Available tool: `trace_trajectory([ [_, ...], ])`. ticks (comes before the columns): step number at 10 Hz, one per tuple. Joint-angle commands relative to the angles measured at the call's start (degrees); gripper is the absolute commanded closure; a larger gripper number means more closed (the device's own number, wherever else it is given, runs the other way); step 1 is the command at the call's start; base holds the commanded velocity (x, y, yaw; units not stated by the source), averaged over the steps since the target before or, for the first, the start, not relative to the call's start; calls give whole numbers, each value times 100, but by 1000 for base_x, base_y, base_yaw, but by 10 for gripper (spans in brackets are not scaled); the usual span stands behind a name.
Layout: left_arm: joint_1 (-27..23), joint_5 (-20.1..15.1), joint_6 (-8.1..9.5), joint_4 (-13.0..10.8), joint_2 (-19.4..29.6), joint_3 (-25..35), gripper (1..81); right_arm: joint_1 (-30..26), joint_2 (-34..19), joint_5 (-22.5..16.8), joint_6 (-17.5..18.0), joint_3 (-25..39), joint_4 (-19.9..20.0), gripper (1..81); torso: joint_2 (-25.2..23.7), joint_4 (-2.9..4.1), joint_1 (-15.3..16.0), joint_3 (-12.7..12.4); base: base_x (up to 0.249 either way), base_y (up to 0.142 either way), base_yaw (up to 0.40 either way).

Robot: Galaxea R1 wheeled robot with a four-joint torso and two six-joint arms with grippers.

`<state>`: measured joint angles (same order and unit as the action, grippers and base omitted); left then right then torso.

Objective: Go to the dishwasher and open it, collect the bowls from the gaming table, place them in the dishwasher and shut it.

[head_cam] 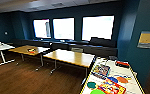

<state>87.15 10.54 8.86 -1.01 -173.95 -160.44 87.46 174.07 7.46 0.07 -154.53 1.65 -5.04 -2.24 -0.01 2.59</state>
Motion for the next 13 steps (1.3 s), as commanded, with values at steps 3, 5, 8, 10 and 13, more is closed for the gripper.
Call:
trace_trajectory([
  [3,-431,-176,-7,13,44,-23,10,-312,8,-263,1,20,-15,10,0,0,1,0,0,0,-307],
  [5,-431,-176,1,22,44,-23,10,-311,8,-263,1,20,-15,10,0,0,1,0,0,0,-331],
  [8,-431,-176,-7,13,44,-23,10,-311,16,-263,1,20,-15,10,0,0,1,0,0,0,-337],
  [10,-431,-176,-7,5,35,-14,10,-311,8,-263,1,20,-15,10,0,0,1,0,0,0,-332],
  [13,-422,-184,-16,-48,53,4,10,-311,8,-254,10,20,20,10,0,0,1,0,23,-26,0],
])
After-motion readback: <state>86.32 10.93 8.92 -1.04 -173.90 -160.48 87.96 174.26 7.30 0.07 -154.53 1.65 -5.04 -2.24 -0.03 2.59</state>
